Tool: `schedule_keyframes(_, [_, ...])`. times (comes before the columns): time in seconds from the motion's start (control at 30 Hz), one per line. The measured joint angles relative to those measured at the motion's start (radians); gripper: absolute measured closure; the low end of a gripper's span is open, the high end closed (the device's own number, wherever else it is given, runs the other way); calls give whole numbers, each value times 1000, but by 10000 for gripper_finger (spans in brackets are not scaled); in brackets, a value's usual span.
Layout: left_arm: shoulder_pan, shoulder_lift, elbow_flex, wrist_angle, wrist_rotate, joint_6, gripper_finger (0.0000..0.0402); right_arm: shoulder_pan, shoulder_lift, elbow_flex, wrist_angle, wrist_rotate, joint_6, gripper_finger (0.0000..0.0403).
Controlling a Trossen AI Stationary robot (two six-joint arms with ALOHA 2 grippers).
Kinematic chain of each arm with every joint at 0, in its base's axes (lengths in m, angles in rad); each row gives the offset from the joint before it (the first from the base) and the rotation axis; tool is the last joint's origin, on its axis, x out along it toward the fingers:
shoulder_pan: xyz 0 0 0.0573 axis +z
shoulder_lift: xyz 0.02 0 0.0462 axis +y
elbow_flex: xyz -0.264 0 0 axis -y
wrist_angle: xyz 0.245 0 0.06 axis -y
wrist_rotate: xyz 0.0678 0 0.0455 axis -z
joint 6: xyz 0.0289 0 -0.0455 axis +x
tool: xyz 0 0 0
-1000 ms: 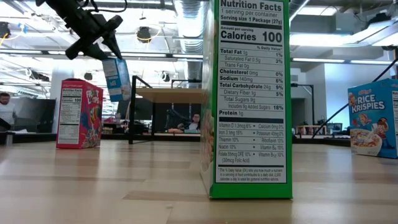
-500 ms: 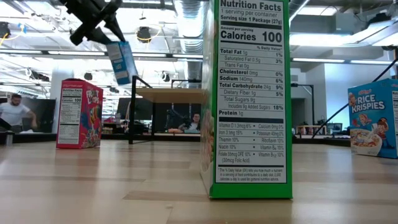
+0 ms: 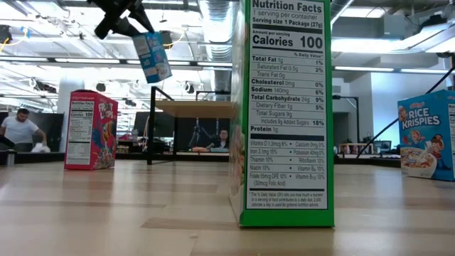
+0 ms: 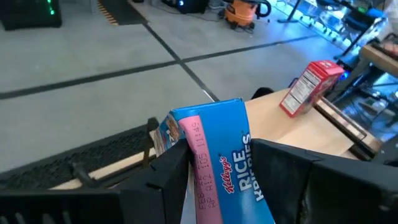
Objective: Stack cereal on shelf
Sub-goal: Put the top blue cereal box on the shelf
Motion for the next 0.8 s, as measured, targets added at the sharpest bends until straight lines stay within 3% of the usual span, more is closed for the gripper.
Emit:
schedule_keyframes(0.33, [-7,139,105,-3,154,93,249,0,0,0,0,0,0,137])
schedule_keyframes(0.8, [-50,302,217,-92,159,300,249,0,0,0,-1,0,0,137])
